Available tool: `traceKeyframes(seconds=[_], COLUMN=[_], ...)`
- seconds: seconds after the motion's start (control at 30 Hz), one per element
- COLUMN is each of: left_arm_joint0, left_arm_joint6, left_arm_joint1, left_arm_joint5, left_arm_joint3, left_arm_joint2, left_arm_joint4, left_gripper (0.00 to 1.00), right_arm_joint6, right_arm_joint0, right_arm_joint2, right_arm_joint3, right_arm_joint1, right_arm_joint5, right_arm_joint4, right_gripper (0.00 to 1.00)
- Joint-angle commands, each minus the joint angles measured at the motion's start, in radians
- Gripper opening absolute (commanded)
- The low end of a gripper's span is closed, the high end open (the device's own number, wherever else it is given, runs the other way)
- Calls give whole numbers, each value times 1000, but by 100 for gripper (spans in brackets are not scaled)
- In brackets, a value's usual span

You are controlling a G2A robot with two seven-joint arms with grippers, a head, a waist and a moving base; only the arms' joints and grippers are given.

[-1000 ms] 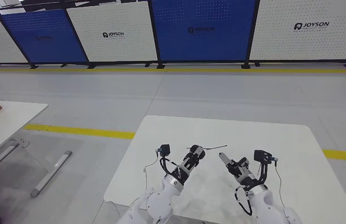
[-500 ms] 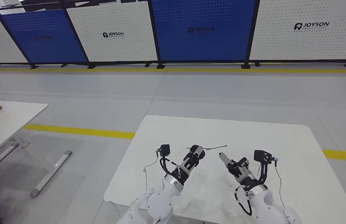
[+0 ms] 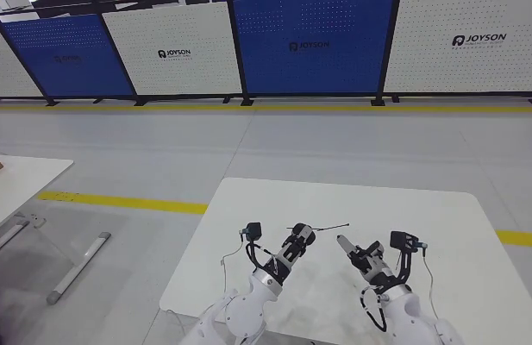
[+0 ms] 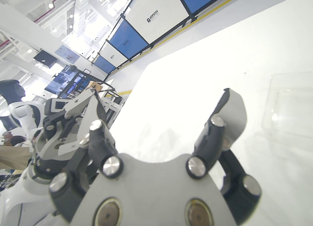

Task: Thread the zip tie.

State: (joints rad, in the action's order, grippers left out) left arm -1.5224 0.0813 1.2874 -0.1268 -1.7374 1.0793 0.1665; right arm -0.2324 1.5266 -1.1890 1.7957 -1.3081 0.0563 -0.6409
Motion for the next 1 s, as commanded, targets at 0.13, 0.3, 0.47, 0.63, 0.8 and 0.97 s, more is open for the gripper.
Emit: traceKeyframes(seconds=[0.13,0.3,0.47,0.63,0.8,0.97], left_arm_joint0=[0,0,0,0,0,0], left_arm_joint6=[0,0,0,0,0,0], left_arm_joint1=[0,0,0,0,0,0], left_arm_joint5=[0,0,0,0,0,0], left_arm_joint3=[0,0,0,0,0,0], left_arm_joint2=[0,0,0,0,0,0], left_arm_joint4=[0,0,0,0,0,0], left_gripper=[0,0,0,0,0,0], right_arm_joint6=[-46,-89,-89,-94,-115,-103], right_arm_joint0=[6,5,5,6,-30,-75], right_arm_joint2=[-17,-33,-33,-27,-7,32], right_arm_joint3=[12,22,22,16,-10,-48], right_arm_joint1=[8,16,16,16,14,11], right_arm_joint5=[10,-26,-26,-36,-48,-54], right_arm_joint4=[-59,-103,-103,-101,-115,-194], right_gripper=[100,100,100,100,100,100])
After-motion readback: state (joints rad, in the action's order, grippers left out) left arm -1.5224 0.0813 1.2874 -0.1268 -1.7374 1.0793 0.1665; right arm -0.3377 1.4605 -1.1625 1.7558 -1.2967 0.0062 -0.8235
